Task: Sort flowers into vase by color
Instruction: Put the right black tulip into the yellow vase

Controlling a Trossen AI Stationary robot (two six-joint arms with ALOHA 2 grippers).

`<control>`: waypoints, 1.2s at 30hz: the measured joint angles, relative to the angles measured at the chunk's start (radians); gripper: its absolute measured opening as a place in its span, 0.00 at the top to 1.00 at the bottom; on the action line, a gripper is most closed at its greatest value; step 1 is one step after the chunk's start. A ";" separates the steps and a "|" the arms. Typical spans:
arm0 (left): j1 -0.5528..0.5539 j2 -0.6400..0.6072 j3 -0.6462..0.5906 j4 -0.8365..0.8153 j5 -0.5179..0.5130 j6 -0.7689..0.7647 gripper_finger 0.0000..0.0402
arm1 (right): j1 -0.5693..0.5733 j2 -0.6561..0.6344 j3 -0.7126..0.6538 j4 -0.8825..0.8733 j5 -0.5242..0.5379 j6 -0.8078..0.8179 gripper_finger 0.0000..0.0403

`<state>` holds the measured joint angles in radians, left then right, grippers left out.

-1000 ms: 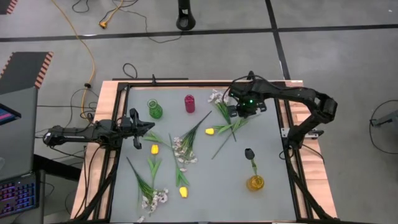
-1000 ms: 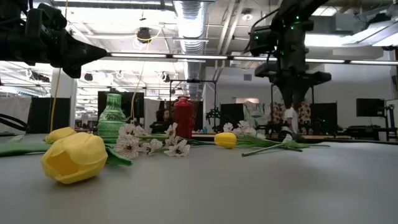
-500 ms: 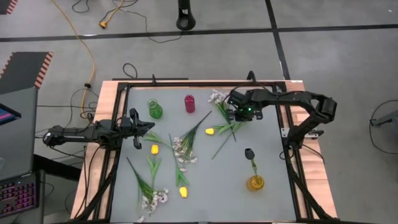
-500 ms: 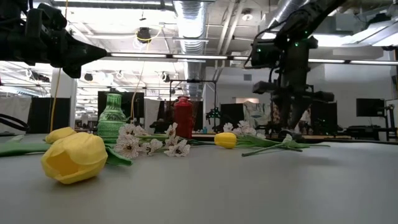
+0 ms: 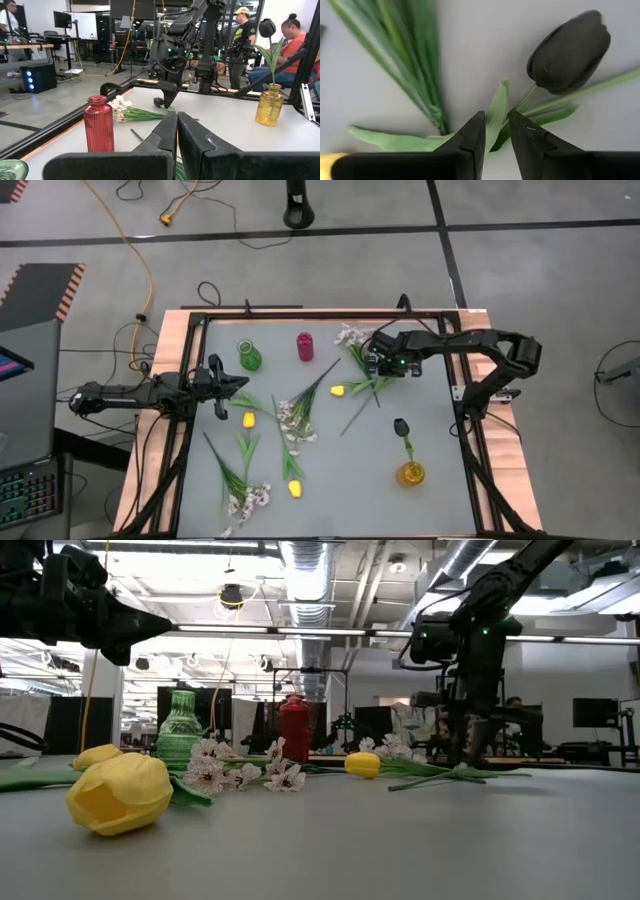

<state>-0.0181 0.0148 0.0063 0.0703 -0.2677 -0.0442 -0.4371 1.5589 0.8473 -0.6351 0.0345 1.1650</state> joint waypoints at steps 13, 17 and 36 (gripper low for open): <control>0.000 0.000 0.000 0.000 0.000 0.002 1.00 | -0.017 0.000 -0.015 0.000 0.047 0.023 0.71; 0.000 0.000 0.000 0.000 0.000 0.002 1.00 | -0.017 0.000 -0.015 0.005 0.048 0.023 0.71; 0.000 0.000 0.000 0.000 0.000 0.002 1.00 | -0.043 -0.002 -0.003 -0.044 0.055 -0.015 0.71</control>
<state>-0.0181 0.0150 0.0063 0.0704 -0.2680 -0.0422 -0.4799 1.5566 0.8441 -0.6789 0.0898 1.1499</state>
